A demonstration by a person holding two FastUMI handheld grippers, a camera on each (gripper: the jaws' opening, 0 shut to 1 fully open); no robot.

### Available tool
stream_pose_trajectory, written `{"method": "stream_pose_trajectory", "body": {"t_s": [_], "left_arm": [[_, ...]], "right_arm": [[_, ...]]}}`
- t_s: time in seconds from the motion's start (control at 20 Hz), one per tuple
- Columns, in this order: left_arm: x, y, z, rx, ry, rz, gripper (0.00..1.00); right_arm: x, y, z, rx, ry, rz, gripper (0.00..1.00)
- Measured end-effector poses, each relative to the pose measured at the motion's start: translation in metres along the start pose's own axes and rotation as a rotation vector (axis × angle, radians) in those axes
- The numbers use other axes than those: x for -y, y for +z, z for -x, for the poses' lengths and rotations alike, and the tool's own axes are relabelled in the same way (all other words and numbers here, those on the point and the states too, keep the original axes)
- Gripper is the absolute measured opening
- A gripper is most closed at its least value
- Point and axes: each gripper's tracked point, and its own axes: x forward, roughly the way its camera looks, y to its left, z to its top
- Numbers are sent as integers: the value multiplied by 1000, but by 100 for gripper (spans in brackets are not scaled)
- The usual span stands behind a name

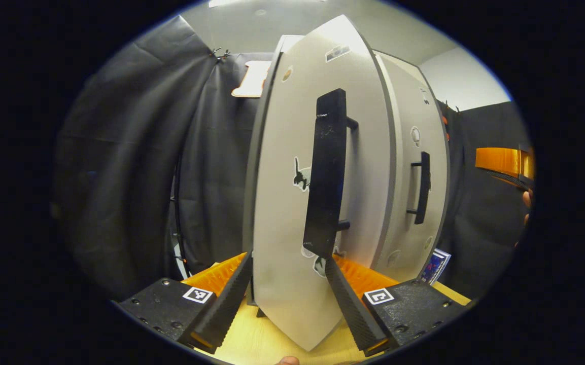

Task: Grasp the bottle in the cabinet with the left hand and place it on the coaster, then close the right door with the right hand and the left door with the left hand.

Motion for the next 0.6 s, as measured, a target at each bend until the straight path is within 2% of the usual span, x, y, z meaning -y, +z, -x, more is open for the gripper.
{"method": "stream_pose_trajectory", "body": {"t_s": [0.3, 0.4, 0.5, 0.6], "left_arm": [[19, -9, -16, -32, -18, 11, 94], [17, -9, -14, -43, -12, 10, 94], [17, -8, -14, -46, -3, 1, 94], [15, -1, -12, -43, 9, -1, 94]], "right_arm": [[20, 1, 10, -3, -27, 14, 93], [25, 1, 10, 0, -37, 23, 96], [30, 2, 10, 3, -43, 29, 93], [34, 3, 8, 3, -48, 34, 94]]}}
